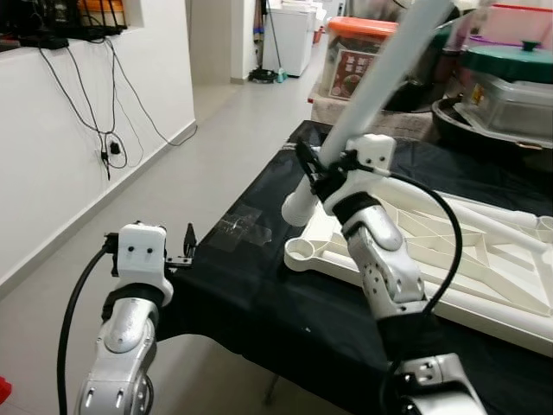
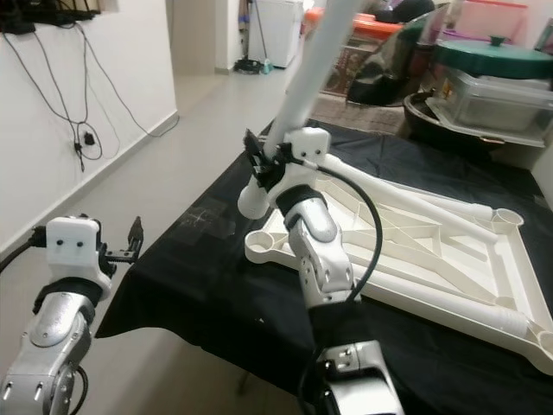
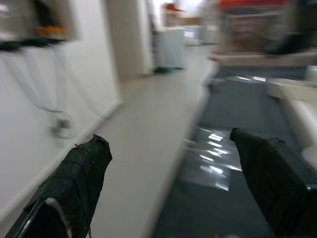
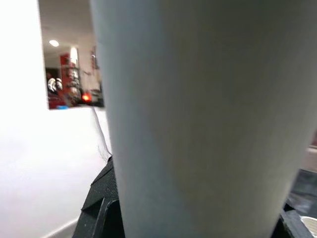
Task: Building children table
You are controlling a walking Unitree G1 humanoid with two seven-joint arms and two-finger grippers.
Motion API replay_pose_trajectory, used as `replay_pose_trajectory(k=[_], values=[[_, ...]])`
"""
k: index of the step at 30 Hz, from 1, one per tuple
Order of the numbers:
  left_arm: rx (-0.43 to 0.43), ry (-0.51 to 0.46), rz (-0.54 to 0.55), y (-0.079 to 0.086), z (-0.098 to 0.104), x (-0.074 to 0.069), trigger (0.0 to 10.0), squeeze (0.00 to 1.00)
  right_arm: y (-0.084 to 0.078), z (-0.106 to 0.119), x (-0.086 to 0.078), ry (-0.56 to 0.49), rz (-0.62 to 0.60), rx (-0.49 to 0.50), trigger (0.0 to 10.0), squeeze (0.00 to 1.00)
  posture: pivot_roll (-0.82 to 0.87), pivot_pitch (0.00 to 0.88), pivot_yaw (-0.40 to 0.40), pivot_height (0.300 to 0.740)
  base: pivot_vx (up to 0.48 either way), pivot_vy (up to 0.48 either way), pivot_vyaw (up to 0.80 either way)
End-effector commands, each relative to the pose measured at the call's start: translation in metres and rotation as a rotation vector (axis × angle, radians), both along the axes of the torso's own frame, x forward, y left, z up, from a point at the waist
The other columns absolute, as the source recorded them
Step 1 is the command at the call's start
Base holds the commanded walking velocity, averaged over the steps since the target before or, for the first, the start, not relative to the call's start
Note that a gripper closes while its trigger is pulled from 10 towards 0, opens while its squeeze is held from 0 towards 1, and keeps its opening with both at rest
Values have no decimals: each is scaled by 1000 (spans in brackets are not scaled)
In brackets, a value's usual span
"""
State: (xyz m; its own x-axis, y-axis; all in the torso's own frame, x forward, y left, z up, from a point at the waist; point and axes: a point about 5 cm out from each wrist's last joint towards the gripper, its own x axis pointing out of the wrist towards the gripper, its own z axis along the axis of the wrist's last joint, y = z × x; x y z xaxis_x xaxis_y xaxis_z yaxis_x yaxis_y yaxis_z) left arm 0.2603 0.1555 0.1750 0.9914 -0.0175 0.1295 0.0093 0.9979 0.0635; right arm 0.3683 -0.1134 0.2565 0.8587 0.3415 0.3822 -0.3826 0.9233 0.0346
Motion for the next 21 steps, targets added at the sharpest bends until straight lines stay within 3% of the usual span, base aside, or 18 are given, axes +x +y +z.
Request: replay_pose_trajectory(k=[1, 2, 3, 5, 7, 9, 11, 18, 21], values=[[-22, 16, -79, -13, -1, -4, 10000, 0, -10, 1, 10, 19, -17, -5, 10000, 0, 145, 67, -95, 740, 0, 0, 0], [-22, 16, -79, -13, -1, -4, 10000, 0, -10, 1, 10, 19, -17, -5, 10000, 0, 145, 67, -95, 740, 0, 0, 0], [-37, 30, -142, -23, -3, -10, 10000, 0, -19, 4, 21, 38, -34, -23, 10000, 0, 148, 89, -100, 740, 0, 0, 0], [-37, 30, -142, -23, -3, -10, 10000, 0, -19, 4, 21, 38, -34, -23, 10000, 0, 148, 89, -100, 740, 0, 0, 0], [-40, 58, -232, -39, -7, -24, 10000, 0, -32, 12, 35, 69, -63, -47, 10000, 0, 148, 143, -103, 740, 0, 0, 0], [-40, 58, -232, -39, -7, -24, 10000, 0, -32, 12, 35, 69, -63, -47, 10000, 0, 148, 143, -103, 740, 0, 0, 0], [-47, 76, -273, -47, -8, -34, 10000, 0, -37, 15, 40, 89, -65, -55, 10000, 0, 151, 167, -105, 740, 0, 0, 0], [-58, 92, -309, -52, -5, -44, 10000, 0, -35, 12, 44, 119, 7, -50, 10000, 0, 157, 229, -104, 740, 0, 0, 0], [-65, 105, -320, -54, -4, -51, 10000, 0, -30, 11, 44, 123, 95, -32, 10000, 0, 164, 259, -105, 740, 0, 0, 0]])
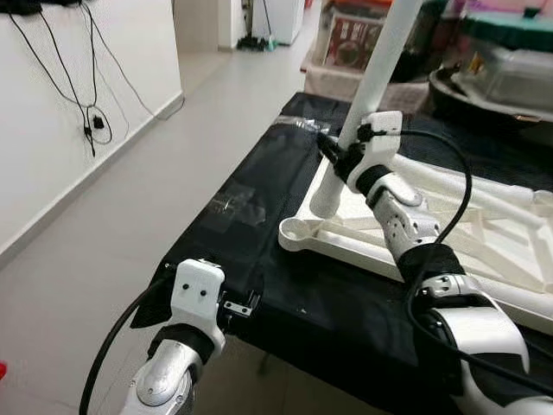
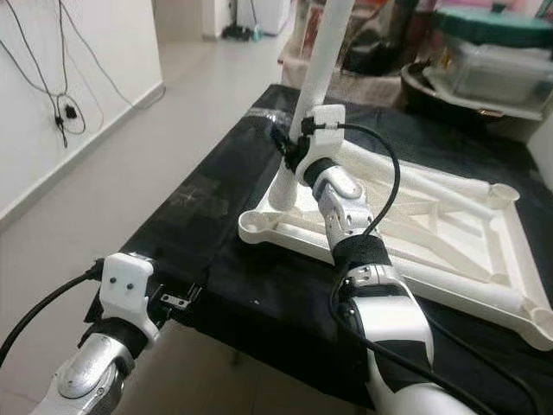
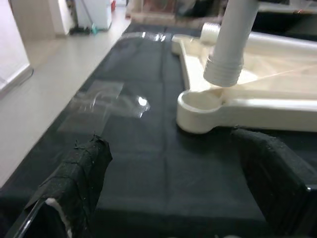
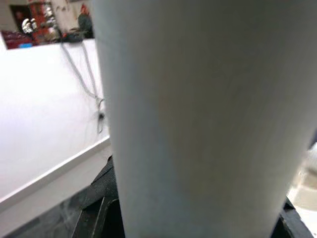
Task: Building children table
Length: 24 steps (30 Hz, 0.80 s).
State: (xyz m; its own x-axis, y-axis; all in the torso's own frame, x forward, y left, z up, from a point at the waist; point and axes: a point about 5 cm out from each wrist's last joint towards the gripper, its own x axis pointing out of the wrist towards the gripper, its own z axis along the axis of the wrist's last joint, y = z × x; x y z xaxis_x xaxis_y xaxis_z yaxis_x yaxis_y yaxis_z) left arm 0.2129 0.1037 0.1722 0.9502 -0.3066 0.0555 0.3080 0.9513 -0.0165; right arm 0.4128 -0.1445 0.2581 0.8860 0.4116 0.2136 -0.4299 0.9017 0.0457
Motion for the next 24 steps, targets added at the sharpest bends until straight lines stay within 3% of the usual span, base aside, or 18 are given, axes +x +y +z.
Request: replay_pose_trajectory(k=[1, 11, 18, 24], values=[[4, 23, -22, -3, 0, -7, 10000, 0, 3, 9, 0, -40, 71, 46, 10000, 0, 165, 262, -105, 740, 0, 0, 0], [6, 52, -33, -6, 0, -18, 10000, 0, 10, 17, -4, -40, 335, 173, 10000, 0, 173, 269, -107, 740, 0, 0, 0], [10, 59, -30, -6, 0, -21, 10000, 0, 13, 9, -9, -18, 472, 136, 10000, 0, 175, 263, -109, 740, 0, 0, 0], [13, 71, -31, -7, -2, -23, 10000, 0, 7, 4, -10, 6, 502, 114, 10000, 0, 176, 258, -108, 740, 0, 0, 0]])
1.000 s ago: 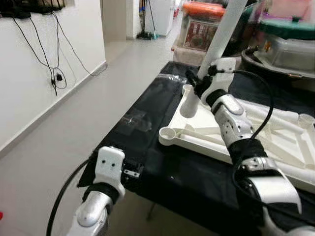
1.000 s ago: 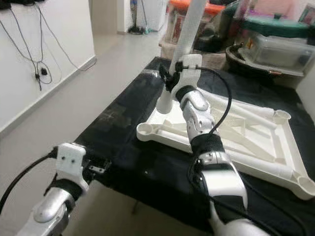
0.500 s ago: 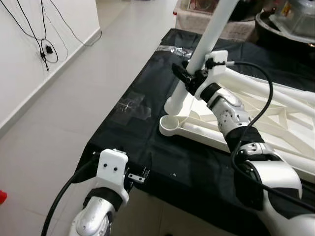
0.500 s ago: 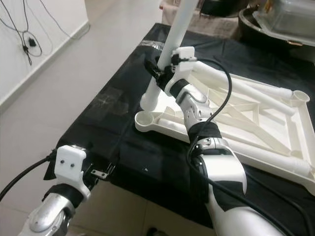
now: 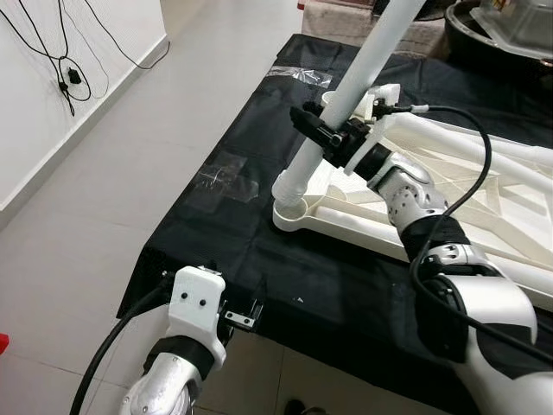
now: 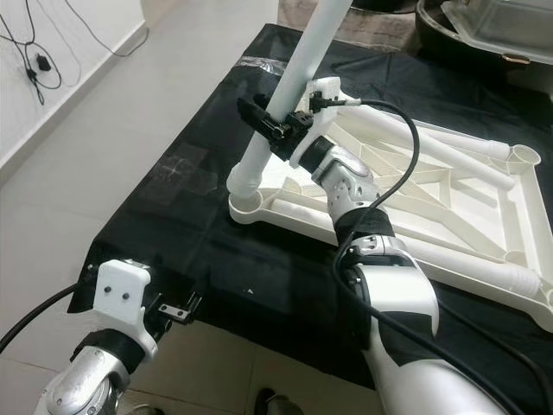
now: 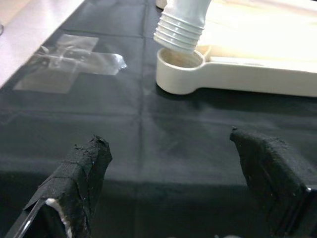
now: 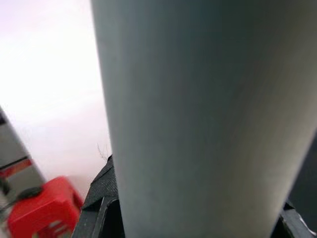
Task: Building children table
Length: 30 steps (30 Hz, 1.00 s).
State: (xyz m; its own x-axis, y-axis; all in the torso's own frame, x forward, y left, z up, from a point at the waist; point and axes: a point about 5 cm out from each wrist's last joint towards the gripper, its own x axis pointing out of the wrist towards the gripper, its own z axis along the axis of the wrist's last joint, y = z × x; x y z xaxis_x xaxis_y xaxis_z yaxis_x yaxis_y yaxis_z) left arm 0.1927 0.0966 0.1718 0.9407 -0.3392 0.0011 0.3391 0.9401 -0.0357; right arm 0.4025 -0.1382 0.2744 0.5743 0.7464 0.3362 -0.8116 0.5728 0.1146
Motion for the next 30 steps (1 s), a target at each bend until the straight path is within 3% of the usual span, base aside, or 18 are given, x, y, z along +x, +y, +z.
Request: replay_pose_trajectory(k=[1, 13, 17, 30], values=[[14, 14, 2, -1, -2, -3, 10000, 0, -1, -14, 0, 55, 16, -46, 10000, 0, 176, 258, -108, 740, 0, 0, 0], [28, 11, -7, -1, -2, -2, 10000, 0, 1, -26, -4, 37, 58, -177, 10000, 0, 172, 258, -107, 740, 0, 0, 0], [28, 8, -2, -1, -1, -1, 10000, 0, 13, -20, -5, -36, 98, -271, 10000, 0, 173, 260, -107, 740, 0, 0, 0], [28, 5, 4, -1, 0, 0, 10000, 0, 35, -25, -13, -119, 236, -400, 10000, 0, 167, 262, -108, 740, 0, 0, 0]])
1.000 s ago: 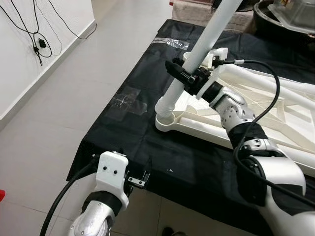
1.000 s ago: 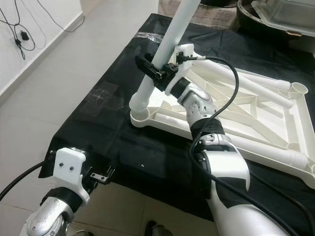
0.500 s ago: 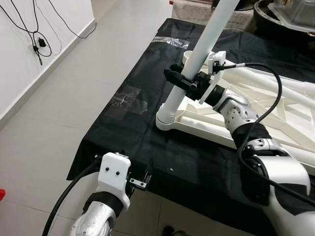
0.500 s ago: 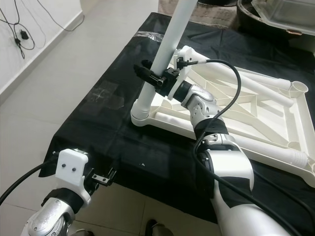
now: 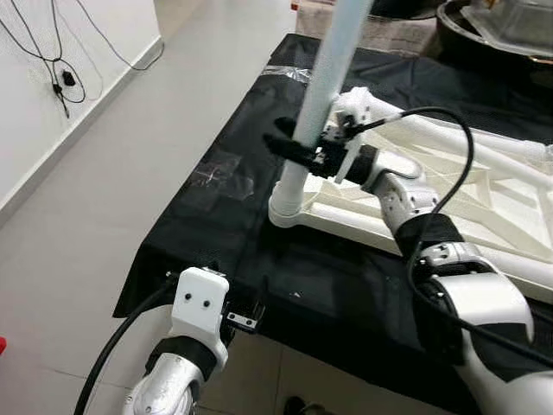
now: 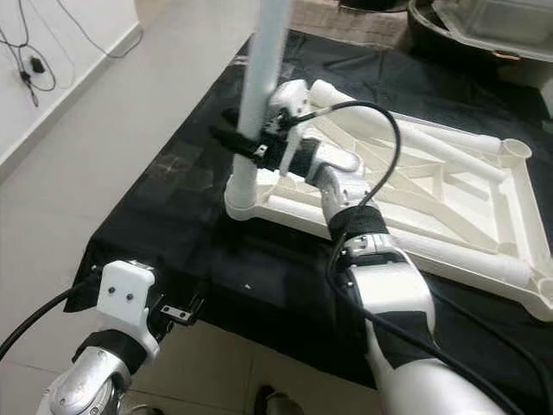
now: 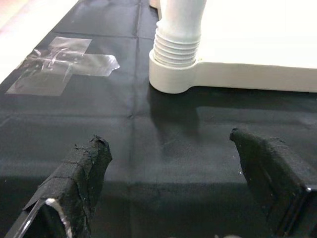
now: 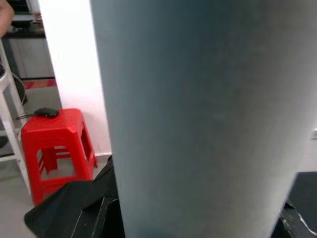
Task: Building children table
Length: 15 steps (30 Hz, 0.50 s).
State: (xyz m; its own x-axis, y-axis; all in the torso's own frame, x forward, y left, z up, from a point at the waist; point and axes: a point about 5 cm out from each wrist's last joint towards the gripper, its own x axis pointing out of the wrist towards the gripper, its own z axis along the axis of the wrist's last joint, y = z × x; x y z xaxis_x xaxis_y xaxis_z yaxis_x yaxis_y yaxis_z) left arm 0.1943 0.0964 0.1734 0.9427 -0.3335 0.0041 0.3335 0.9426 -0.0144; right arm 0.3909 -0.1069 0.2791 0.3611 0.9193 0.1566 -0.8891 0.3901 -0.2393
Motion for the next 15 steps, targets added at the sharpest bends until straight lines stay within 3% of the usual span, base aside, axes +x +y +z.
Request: replay_pose_trajectory(k=[1, 5, 15], values=[[10, 15, -2, -1, -2, -2, 10000, 0, 6, -33, -3, 109, 46, -90, 10000, 0, 167, 262, -108, 740, 0, 0, 0], [12, 16, -2, -1, -2, -2, 10000, 0, 9, -40, -6, 130, 85, -110, 10000, 0, 167, 262, -108, 740, 0, 0, 0], [13, 16, 0, -2, -2, -2, 10000, 0, 26, -55, -17, 288, 329, -92, 10000, 0, 165, 267, -108, 740, 0, 0, 0]])
